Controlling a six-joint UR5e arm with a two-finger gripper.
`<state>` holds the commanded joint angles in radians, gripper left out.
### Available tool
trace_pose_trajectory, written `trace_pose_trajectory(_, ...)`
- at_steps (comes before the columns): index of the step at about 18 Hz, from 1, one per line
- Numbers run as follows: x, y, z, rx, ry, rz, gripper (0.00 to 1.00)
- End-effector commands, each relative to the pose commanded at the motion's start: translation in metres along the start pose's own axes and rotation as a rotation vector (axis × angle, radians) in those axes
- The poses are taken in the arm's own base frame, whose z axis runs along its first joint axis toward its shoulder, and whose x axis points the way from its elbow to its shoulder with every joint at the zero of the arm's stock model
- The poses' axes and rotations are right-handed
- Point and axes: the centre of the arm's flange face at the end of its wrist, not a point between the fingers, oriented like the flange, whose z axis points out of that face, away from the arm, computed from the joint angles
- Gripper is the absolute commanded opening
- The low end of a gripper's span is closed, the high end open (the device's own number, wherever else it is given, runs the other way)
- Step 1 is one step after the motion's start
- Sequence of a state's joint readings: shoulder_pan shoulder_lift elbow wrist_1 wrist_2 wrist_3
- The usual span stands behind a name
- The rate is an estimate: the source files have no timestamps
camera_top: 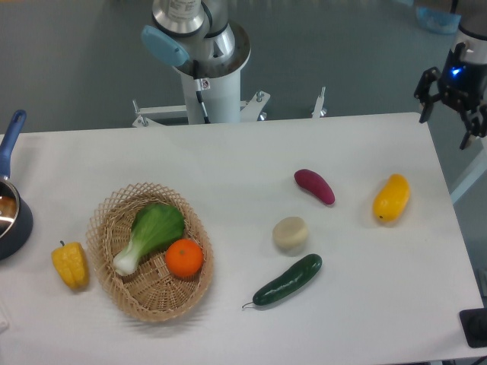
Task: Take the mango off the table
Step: 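Move the open gripper over the yellow mango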
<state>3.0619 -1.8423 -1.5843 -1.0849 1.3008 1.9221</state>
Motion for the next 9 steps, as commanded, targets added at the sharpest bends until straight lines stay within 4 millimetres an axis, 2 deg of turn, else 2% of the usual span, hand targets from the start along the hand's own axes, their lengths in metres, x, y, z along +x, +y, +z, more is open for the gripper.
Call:
trace_pose_trajectory(2,0.005,-0.004,0.016,-0.006,-0.009,-0.043,1.0)
trace_pose_trajectory(3,0.004,-0.004,0.019,-0.006,-0.008,-0.084,1.0)
trace_pose_trajectory(6,0.001,-0.009,0.045,0.009,0.026,-0.116,1.0)
trace_pose_trajectory(9,0.0,-0.004,0.072,0.02,0.058,-0.119,1.0)
